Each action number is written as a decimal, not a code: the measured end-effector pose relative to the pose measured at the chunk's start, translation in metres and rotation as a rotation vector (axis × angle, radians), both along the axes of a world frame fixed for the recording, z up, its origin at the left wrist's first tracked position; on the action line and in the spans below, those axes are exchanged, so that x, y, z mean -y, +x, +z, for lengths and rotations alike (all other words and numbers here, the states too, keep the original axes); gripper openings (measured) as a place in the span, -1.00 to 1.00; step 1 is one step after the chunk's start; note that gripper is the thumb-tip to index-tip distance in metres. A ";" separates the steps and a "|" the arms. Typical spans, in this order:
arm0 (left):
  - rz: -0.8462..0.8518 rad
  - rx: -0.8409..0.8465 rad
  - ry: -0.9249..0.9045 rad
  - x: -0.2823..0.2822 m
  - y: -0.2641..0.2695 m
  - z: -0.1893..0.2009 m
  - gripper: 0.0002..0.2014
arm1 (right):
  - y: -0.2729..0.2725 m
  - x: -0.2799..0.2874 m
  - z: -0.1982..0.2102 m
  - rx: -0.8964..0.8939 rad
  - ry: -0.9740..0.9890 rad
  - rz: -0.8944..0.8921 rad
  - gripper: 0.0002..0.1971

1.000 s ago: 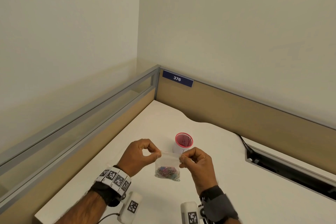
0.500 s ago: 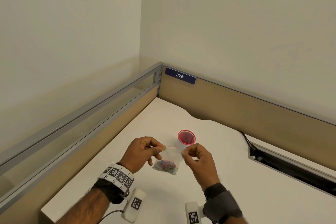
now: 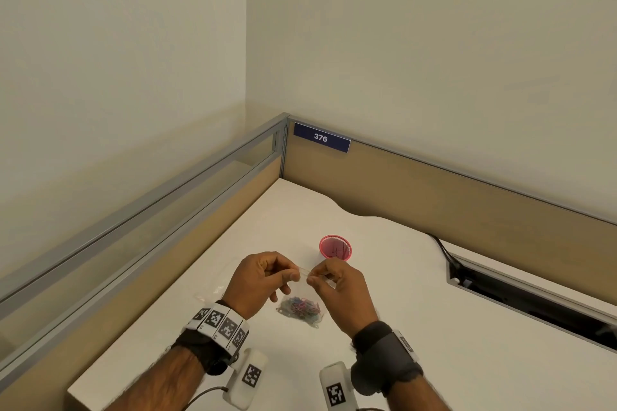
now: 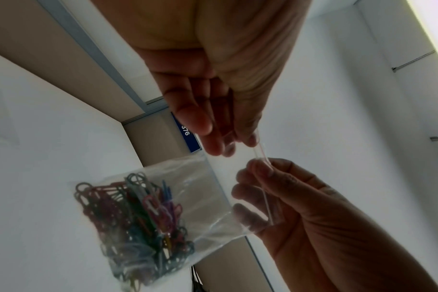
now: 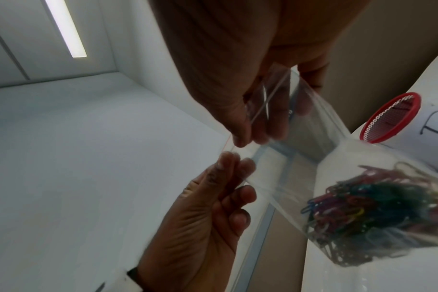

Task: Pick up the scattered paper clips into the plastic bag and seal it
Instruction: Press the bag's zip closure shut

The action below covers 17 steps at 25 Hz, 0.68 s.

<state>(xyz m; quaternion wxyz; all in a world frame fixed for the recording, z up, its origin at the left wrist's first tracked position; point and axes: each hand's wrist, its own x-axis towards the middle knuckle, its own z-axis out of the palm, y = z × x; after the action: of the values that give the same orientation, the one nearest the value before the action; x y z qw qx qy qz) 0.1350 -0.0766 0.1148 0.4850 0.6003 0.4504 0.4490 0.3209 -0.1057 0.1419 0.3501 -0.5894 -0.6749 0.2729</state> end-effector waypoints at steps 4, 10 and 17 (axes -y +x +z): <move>-0.001 -0.072 0.079 0.001 0.001 -0.001 -0.94 | 0.005 -0.001 0.003 -0.028 -0.039 -0.021 -0.96; 0.004 -0.033 0.018 -0.001 -0.005 -0.003 -0.91 | 0.020 0.000 -0.001 -0.062 -0.039 -0.069 -0.92; -0.004 0.219 -0.060 -0.002 0.004 -0.002 -0.93 | 0.028 0.002 0.000 -0.360 -0.122 -0.092 -0.95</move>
<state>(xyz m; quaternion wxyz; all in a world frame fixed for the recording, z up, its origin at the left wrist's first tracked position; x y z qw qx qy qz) 0.1386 -0.0749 0.1126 0.5498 0.5337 0.4069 0.4973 0.3491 -0.1072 0.1422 0.4407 -0.5817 -0.5559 0.3979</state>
